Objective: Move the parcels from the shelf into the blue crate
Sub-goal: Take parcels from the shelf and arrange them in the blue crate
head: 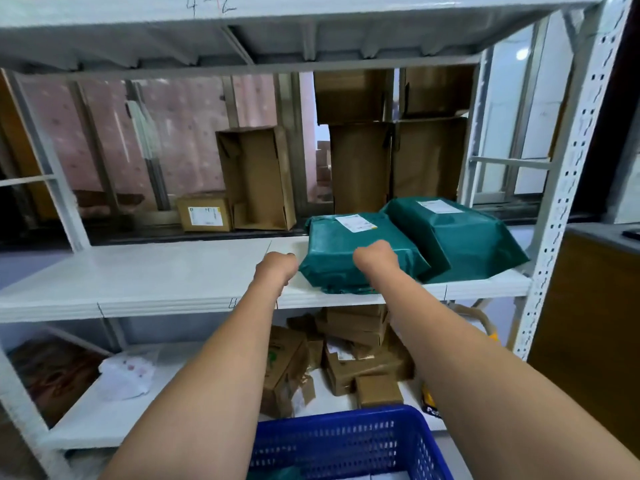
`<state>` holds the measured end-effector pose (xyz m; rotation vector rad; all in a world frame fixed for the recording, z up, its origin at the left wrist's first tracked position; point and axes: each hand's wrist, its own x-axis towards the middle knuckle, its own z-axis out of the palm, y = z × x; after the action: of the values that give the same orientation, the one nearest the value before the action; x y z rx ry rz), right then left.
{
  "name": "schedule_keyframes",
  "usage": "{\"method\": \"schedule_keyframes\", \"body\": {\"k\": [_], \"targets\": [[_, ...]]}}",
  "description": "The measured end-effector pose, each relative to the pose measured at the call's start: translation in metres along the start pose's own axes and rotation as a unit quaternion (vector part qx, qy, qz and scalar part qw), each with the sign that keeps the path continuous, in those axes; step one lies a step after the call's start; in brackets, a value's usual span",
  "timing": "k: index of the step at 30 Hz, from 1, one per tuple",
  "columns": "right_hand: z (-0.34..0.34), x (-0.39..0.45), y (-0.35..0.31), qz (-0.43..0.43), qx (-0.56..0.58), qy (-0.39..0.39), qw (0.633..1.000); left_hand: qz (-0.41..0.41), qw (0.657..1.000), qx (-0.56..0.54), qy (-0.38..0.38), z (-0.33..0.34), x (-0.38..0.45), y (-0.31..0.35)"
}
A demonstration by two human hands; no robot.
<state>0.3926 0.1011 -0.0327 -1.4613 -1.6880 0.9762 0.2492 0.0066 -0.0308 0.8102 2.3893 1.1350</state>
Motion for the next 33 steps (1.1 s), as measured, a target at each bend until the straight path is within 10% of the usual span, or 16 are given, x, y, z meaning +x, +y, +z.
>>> {"method": "schedule_keyframes", "body": {"k": [17,33], "targets": [[-0.037,0.052,0.037,-0.029,-0.216,0.084,0.972,0.005,0.998,0.043,0.056,-0.030,0.028,-0.005],[-0.030,0.083,0.041,0.007,-0.017,-0.015,1.000,0.030,0.979,-0.167,-0.112,0.049,0.017,0.048]]}}
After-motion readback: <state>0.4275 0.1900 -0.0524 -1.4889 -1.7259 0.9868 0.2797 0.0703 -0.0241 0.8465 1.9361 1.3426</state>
